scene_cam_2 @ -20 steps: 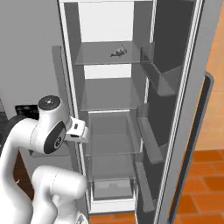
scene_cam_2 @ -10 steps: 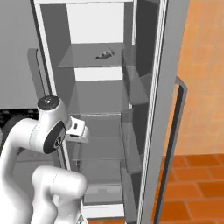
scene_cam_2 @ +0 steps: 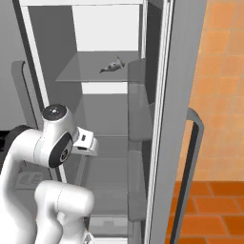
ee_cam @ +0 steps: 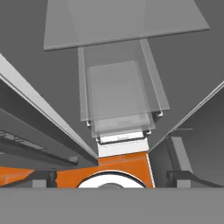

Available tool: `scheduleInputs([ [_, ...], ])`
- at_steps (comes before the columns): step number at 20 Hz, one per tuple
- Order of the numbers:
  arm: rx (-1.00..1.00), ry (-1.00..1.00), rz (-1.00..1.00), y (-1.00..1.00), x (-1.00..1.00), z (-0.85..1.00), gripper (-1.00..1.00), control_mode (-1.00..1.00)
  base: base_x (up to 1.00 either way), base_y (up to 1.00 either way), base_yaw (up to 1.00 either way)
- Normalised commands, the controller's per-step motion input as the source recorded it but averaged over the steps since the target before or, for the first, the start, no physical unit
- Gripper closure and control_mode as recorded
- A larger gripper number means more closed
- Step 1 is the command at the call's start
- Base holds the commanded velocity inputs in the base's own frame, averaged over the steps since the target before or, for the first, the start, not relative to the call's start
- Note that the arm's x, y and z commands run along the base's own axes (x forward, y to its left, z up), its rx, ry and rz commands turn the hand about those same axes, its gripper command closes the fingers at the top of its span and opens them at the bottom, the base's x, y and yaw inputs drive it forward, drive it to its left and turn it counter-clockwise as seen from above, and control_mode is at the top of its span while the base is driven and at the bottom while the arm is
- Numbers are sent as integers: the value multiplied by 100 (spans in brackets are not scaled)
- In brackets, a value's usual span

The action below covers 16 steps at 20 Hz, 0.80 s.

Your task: Place one potato and one fish in each tupperware on the nearby counter, to pack two identical lunches.

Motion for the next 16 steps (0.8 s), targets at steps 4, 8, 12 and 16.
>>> scheduleInputs([
  [4,0,0,0,0,0,0,-100,100,28,-25,7],
  [8,0,-10,-2,-4,-13,12,-100,-100,0,0,0],
  [12,1,-48,-5,-3,7,53,-100,-100,0,0,0],
  [16,15,-34,-6,-3,14,66,-100,-100,0,0,0],
])
